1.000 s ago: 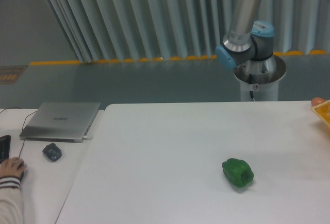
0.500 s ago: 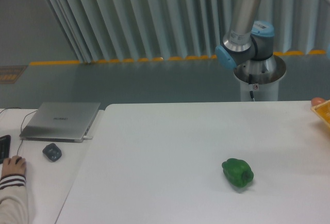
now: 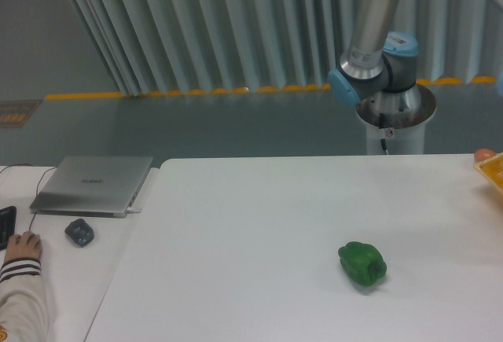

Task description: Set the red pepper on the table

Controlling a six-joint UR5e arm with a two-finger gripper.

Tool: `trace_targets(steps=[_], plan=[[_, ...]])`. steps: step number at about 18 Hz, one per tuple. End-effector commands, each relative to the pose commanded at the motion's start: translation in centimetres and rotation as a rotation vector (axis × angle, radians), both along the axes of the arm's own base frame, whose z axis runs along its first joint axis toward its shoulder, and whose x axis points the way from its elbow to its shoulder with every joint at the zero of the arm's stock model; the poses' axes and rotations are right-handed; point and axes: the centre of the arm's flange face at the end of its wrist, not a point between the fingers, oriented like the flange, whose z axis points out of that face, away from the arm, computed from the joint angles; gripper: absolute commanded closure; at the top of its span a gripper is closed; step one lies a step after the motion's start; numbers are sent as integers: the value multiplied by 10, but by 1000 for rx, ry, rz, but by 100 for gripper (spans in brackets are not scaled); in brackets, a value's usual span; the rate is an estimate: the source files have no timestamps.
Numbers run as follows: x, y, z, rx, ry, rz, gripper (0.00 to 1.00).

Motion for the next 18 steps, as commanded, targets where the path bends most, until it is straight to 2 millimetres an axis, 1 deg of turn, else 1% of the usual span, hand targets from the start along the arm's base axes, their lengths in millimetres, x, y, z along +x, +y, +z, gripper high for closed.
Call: trace_targets(steps=[3, 7, 9, 11, 13, 15, 18], plan=[[0, 0, -3, -1, -4, 0, 0], [-1, 0, -3, 0, -3, 3, 15], [-2, 0, -5, 1, -7, 5, 24], [-2, -1, -5, 1, -7, 6, 30], [-2, -1, -5, 1, -7, 6, 35], [-7, -3, 0, 6, 4, 8, 36], [-16, -10, 17, 18, 24, 22, 36]])
